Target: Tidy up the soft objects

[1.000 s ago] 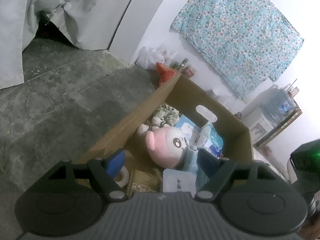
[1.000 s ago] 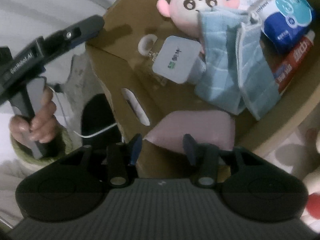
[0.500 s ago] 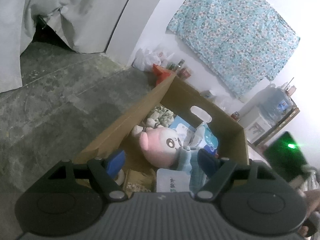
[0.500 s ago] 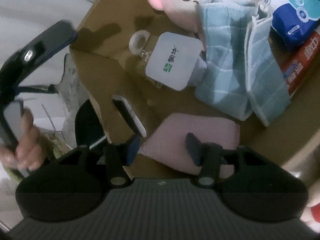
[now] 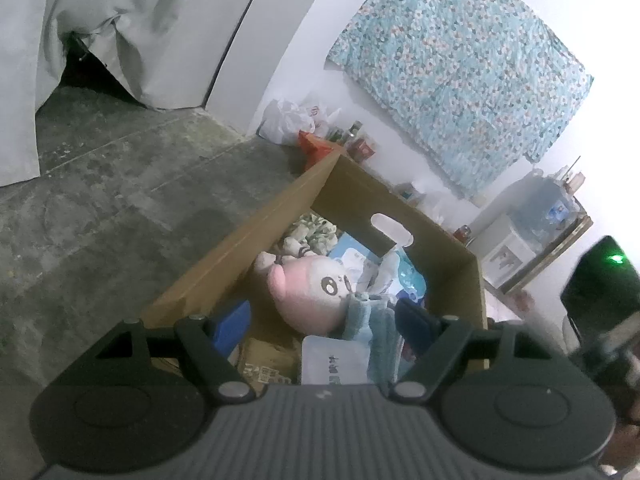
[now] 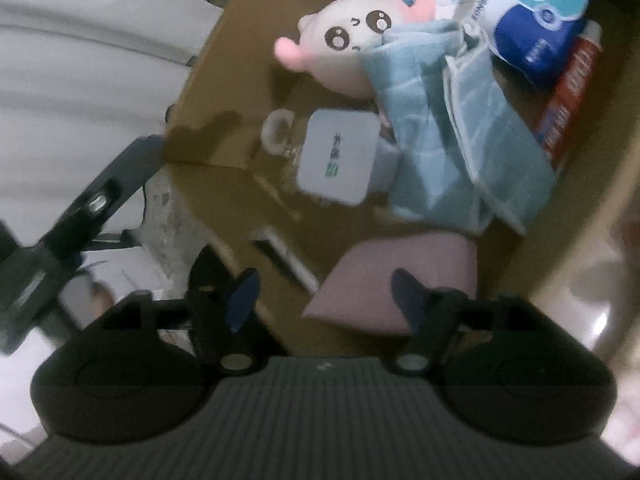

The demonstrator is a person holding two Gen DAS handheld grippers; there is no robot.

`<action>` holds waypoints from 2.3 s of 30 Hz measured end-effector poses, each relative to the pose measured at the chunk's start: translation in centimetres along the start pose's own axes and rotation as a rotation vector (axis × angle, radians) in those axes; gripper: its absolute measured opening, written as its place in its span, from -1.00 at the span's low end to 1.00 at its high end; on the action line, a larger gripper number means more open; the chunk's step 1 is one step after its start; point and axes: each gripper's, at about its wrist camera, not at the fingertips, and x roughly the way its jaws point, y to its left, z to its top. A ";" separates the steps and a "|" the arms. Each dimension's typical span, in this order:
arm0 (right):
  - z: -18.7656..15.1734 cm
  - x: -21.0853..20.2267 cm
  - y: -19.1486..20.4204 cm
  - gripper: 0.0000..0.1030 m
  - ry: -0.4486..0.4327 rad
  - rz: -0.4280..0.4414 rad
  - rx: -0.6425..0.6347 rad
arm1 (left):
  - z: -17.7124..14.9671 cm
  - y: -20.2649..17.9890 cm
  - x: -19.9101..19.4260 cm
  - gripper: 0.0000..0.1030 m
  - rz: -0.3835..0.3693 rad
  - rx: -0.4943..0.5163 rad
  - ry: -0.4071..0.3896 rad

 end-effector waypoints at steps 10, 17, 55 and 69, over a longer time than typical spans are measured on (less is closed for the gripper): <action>-1.6 2.5 0.6 0.80 0.050 -0.010 0.229 | 0.3 0.1 -0.9 0.56 -0.007 0.006 -0.005; -1.0 3.5 1.2 0.79 -0.007 0.028 0.267 | 0.3 -0.9 -2.0 0.56 -0.005 0.032 -0.007; -3.5 -0.2 0.8 0.83 -0.178 0.102 0.107 | 0.9 -1.2 -4.0 0.57 0.001 0.058 -0.023; -19.2 -4.9 -0.2 0.95 -0.778 -0.104 -0.084 | -1.7 -6.5 -6.7 0.85 -0.066 0.216 -0.023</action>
